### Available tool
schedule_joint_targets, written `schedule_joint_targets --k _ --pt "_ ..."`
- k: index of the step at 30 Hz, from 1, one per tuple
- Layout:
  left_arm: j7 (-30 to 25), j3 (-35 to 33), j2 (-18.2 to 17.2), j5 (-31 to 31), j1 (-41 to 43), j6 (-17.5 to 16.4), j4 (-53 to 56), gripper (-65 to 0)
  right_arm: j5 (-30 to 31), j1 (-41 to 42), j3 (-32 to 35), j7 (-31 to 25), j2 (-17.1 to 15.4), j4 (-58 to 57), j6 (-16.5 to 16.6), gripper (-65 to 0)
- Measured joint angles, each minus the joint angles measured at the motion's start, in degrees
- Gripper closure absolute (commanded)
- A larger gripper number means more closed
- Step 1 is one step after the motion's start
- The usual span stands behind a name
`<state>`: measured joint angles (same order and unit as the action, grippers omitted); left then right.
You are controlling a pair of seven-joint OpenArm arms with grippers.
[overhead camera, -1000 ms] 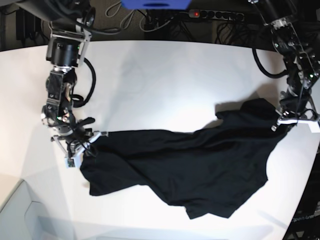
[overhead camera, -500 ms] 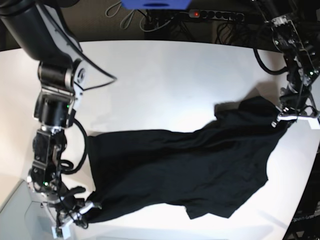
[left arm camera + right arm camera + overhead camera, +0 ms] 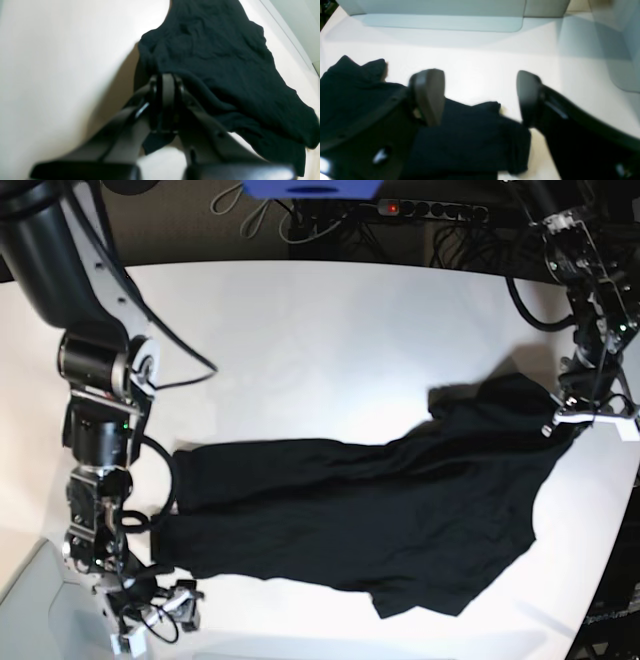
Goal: Layout the t-shirt on the table in an organized manner, then fold the t-shirt properly
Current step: 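Grasp the shirt hem with the right gripper and pull it outward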
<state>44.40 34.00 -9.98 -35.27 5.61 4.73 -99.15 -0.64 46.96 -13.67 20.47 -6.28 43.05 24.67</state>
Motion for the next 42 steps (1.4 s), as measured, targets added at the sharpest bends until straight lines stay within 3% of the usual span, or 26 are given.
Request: schedule_joint_targets --k 2,9,17,22,27,32,35,39,42 --pt "0.0 0.0 0.0 -0.1 0.0 0.0 0.0 -0.3 0.3 -5.2 0.1 2.1 -0.4 5.8 0.0 -52.1" --pt "-0.3 0.0 0.0 -0.1 -0.1 0.0 0.4 -0.3 -0.4 -23.8 0.0 3.7 -0.2 19.9 -0.2 -52.6" --pt "-0.5 0.0 0.1 0.0 -0.4 0.0 0.4 -0.3 -0.2 -32.5 -0.4 2.5 2.7 20.3 -0.1 -52.6" --pt "-0.5 -0.2 0.3 0.1 -0.4 0.0 0.4 -0.3 0.2 -33.8 -0.1 2.3 5.2 21.7 0.0 -52.5" --pt "-0.5 -0.2 0.3 0.1 -0.4 0.0 0.4 -0.3 0.7 -34.1 0.0 1.7 5.6 21.4 0.0 -51.8" --pt "-0.4 -0.2 0.3 0.1 -0.1 0.0 0.4 -0.3 1.1 -31.2 -0.2 -1.3 5.2 15.7 0.0 -40.0" --pt "-0.5 -0.2 0.3 0.1 0.0 0.0 0.4 -0.3 1.1 -29.9 -0.2 -2.7 5.2 12.8 -0.3 -24.9" --pt "-0.5 -0.2 0.3 0.1 0.1 0.0 0.4 -0.3 1.6 -30.2 -0.2 -2.4 5.2 12.8 -0.2 -0.2" --pt "-0.5 -0.2 0.3 0.1 0.1 0.0 0.4 -0.3 1.9 -30.4 -0.2 -2.5 5.2 12.9 -0.2 0.0"
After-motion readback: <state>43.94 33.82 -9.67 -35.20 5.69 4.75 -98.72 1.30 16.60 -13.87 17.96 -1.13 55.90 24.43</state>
